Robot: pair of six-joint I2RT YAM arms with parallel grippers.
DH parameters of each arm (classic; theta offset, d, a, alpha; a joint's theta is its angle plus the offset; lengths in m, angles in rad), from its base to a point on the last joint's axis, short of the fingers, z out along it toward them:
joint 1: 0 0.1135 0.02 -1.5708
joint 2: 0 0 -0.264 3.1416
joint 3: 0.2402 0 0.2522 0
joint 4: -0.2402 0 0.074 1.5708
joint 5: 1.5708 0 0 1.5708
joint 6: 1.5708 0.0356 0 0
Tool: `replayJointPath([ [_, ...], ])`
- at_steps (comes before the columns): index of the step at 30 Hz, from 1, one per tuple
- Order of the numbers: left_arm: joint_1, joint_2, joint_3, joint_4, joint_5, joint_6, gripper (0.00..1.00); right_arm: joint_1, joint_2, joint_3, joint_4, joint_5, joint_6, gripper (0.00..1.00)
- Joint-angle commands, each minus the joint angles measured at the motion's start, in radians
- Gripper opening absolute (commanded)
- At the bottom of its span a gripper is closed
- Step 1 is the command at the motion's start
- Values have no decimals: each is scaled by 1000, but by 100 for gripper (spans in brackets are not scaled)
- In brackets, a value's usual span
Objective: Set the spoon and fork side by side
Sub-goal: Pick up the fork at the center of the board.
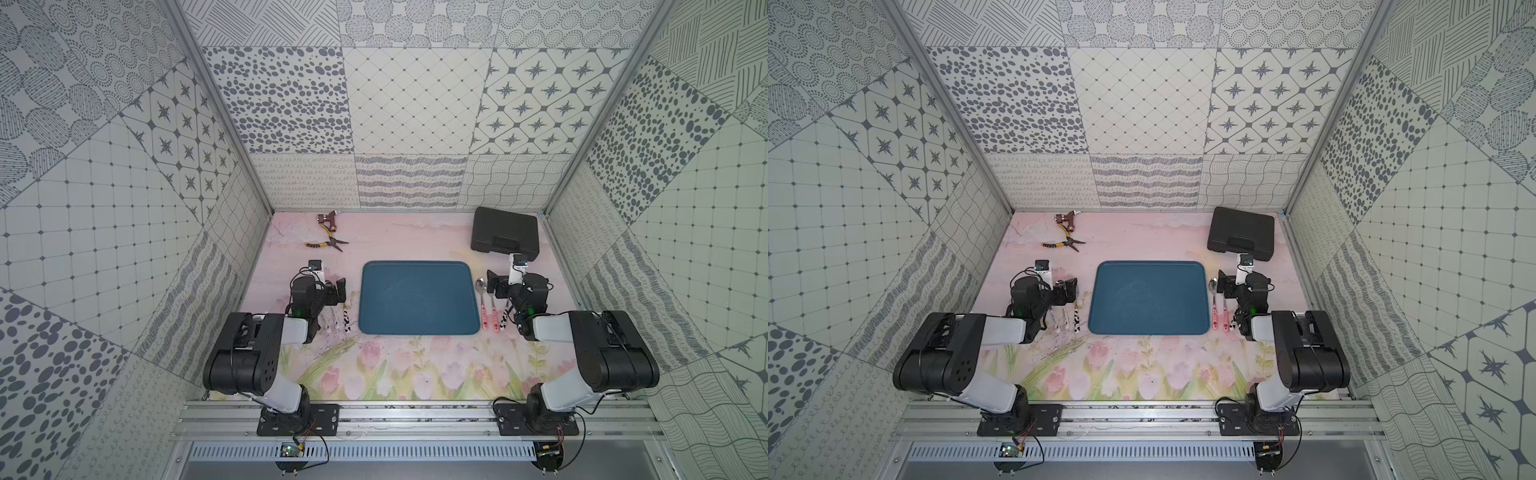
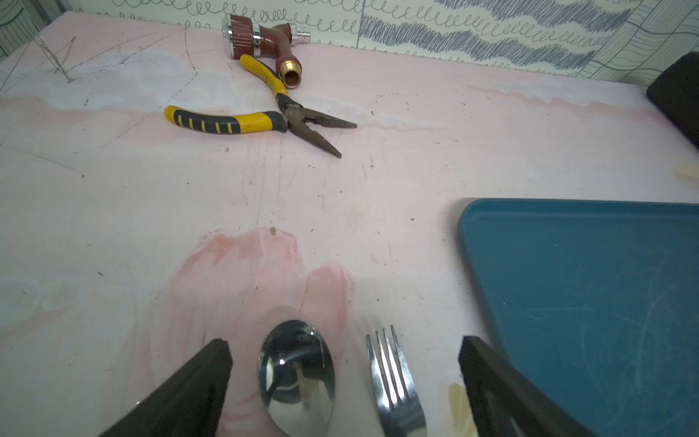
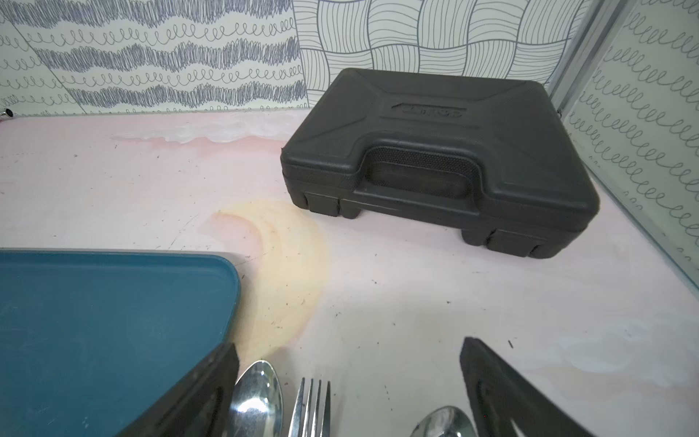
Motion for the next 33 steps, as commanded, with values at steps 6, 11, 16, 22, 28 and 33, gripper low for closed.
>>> replayJointPath([
  [6,-3,4,5,36,3,23,99,0,-2,10,30,-13,-4,97],
  [11,-3,6,5,37,4,23,99,0,-2,10,30,-13,-4,97],
  [16,-4,5,6,35,3,23,99,-1,-4,12,23,-16,-4,97],
  [22,-4,-100,58,-136,-60,-2,99,55,-82,114,-194,184,-5,97],
  [28,-6,-384,213,-482,-107,-69,99,217,-206,468,-851,452,37,97],
  [33,14,-473,547,-1122,-295,-428,99,172,-222,557,-1016,78,156,97],
])
